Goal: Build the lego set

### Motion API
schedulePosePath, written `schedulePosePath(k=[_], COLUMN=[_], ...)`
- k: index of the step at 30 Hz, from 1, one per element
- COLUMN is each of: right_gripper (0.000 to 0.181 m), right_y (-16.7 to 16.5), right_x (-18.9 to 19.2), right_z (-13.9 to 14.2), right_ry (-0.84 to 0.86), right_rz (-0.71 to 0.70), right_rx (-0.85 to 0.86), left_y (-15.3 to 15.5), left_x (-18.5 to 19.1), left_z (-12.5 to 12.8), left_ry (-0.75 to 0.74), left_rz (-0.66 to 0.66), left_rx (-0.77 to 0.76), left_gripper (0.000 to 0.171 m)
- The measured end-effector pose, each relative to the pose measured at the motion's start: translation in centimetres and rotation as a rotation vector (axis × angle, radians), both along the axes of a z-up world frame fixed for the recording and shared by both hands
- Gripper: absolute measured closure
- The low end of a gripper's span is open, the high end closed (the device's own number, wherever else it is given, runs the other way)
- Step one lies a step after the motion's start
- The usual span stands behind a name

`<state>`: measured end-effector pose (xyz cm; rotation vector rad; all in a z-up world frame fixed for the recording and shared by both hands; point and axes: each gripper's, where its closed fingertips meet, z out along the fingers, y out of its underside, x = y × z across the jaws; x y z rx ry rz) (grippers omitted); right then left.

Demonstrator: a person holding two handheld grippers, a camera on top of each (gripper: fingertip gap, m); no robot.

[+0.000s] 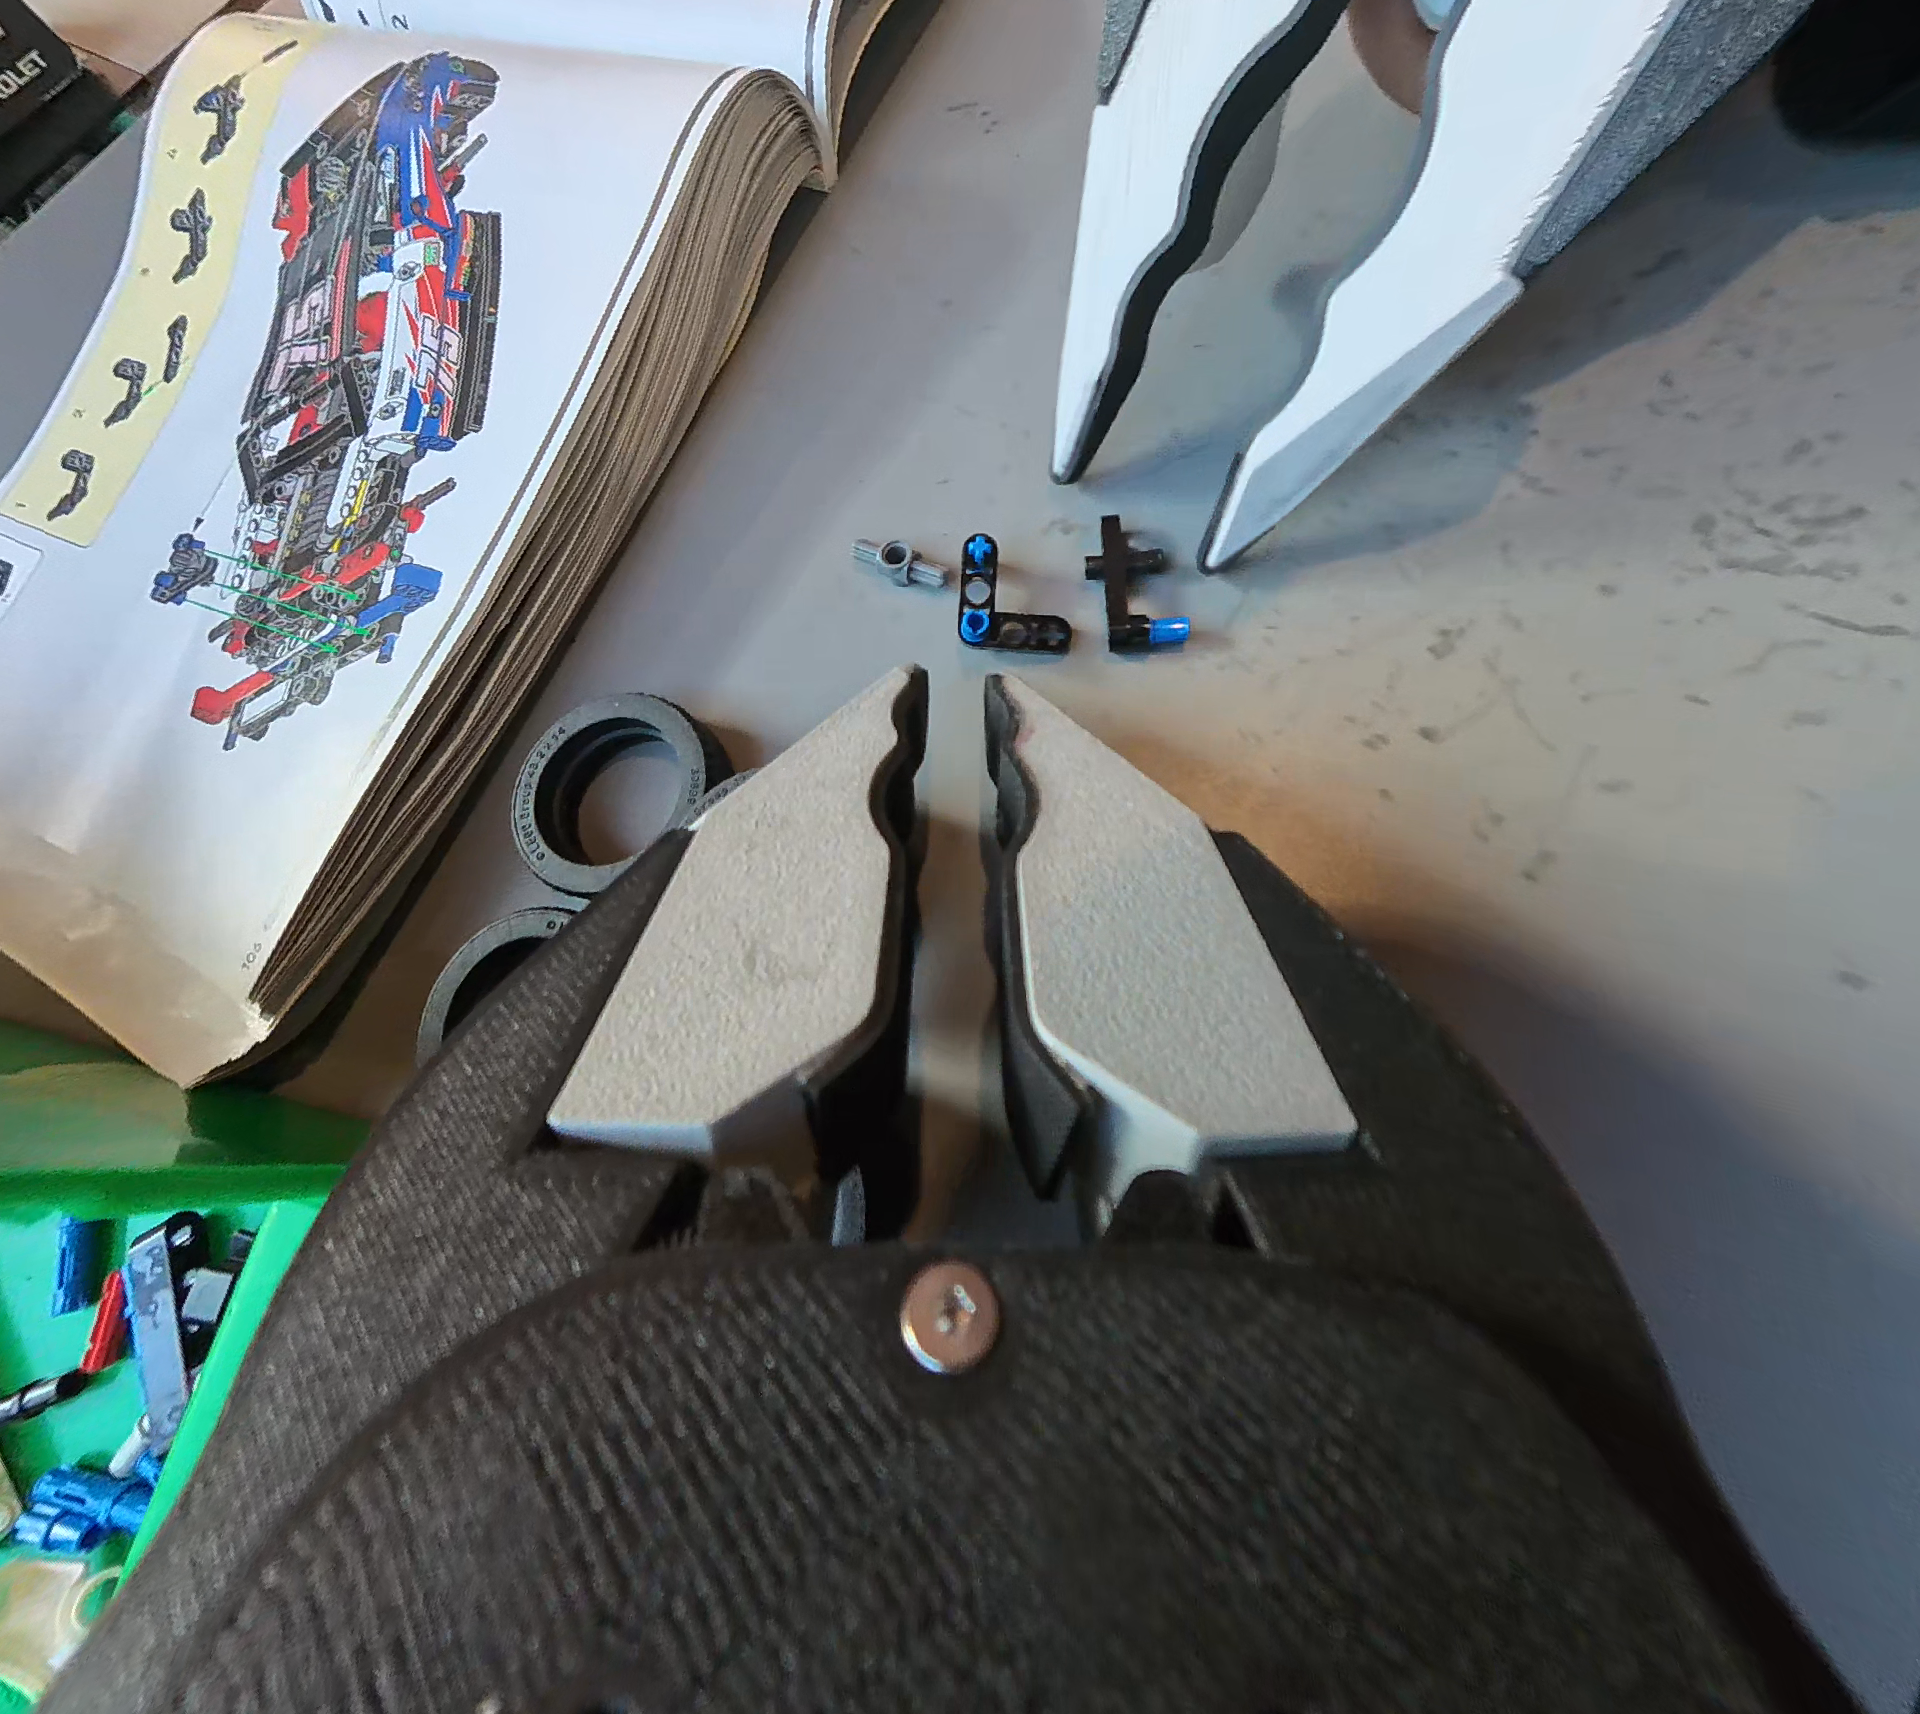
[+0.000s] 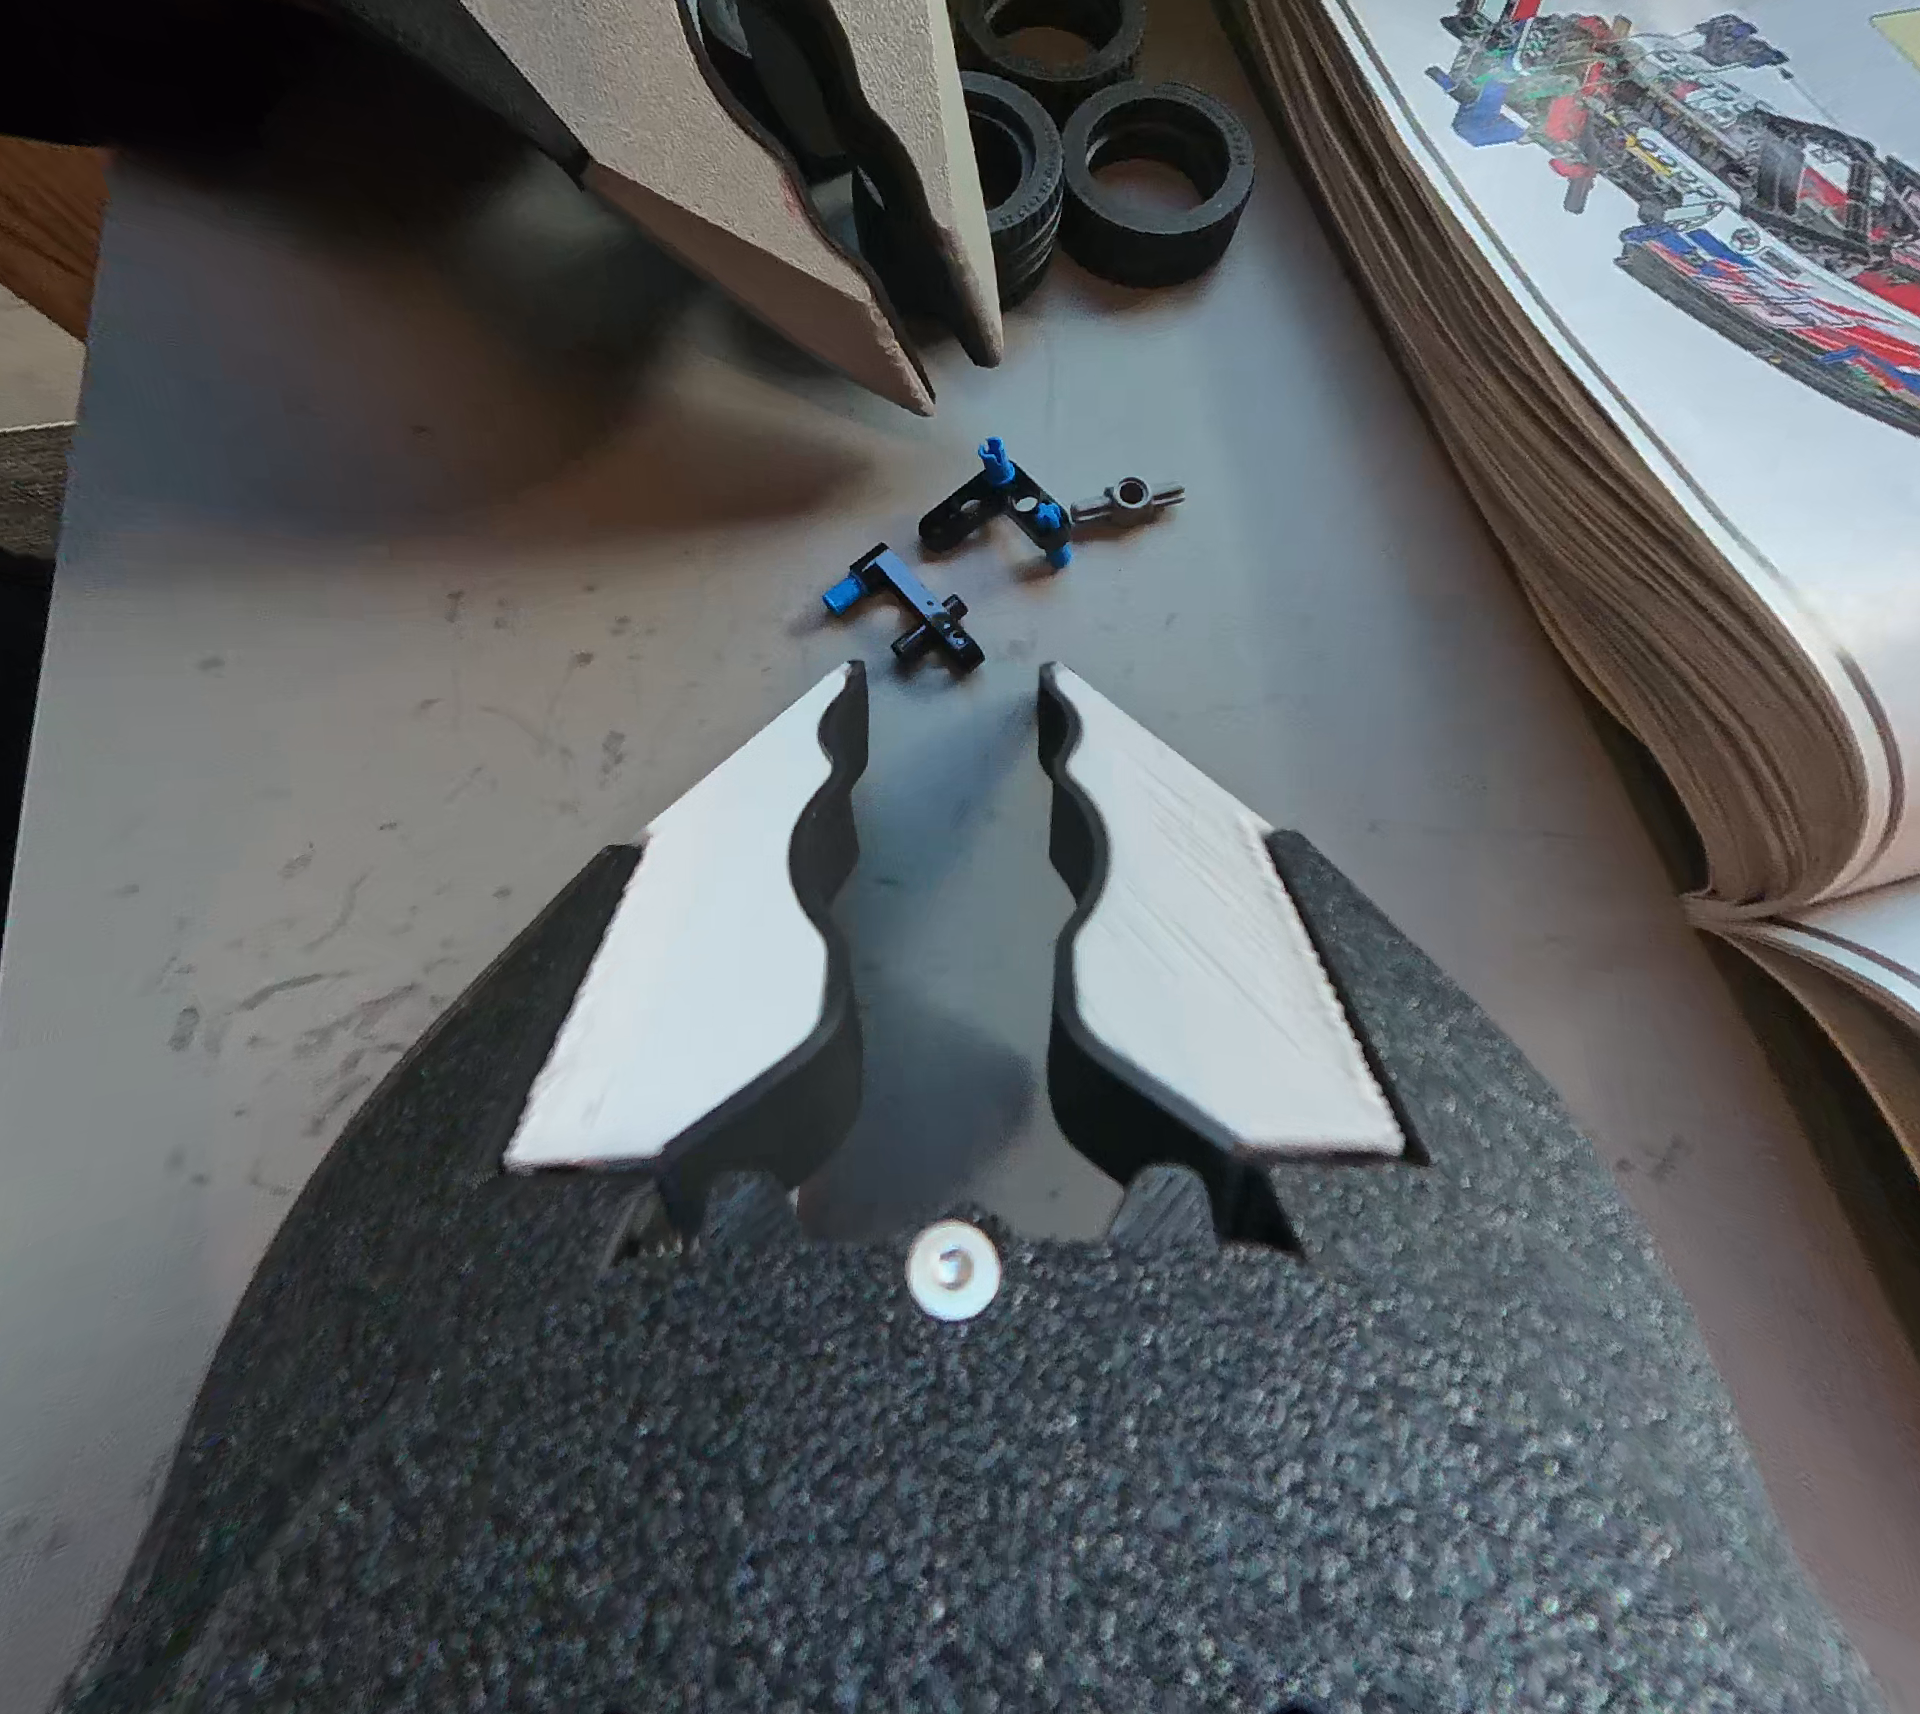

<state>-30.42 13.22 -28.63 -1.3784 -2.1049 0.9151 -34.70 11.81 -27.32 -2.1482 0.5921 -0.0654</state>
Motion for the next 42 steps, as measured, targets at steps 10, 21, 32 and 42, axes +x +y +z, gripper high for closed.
schedulePosePath(k=[10, 21, 32, 42], right_gripper=[0.151, 0.156, 0.156, 0.154], right_y=[-0.2, -0.5, 0.1, 3.5], right_x=[0.1, -0.2, -0.6, -0.9], right_z=[-0.1, 0.0, 1.2, 6.3], right_ry=[0.000, 0.038, 0.108, 0.389], right_rz=[0.014, 0.036, -0.017, -0.203], right_rx=[0.019, 0.090, 0.048, -0.139], left_y=[0.1, 0.6, 0.0, -1.8], left_x=[-0.1, 0.6, 1.0, 0.5], left_z=[-0.2, -0.3, 2.0, 4.2], left_ry=[0.007, -0.012, 0.070, -0.057], left_rz=[0.008, -0.040, -0.148, -0.193], left_rx=[-0.013, -0.044, 0.051, 0.255], left_gripper=[0.163, 0.159, 0.149, 0.149])
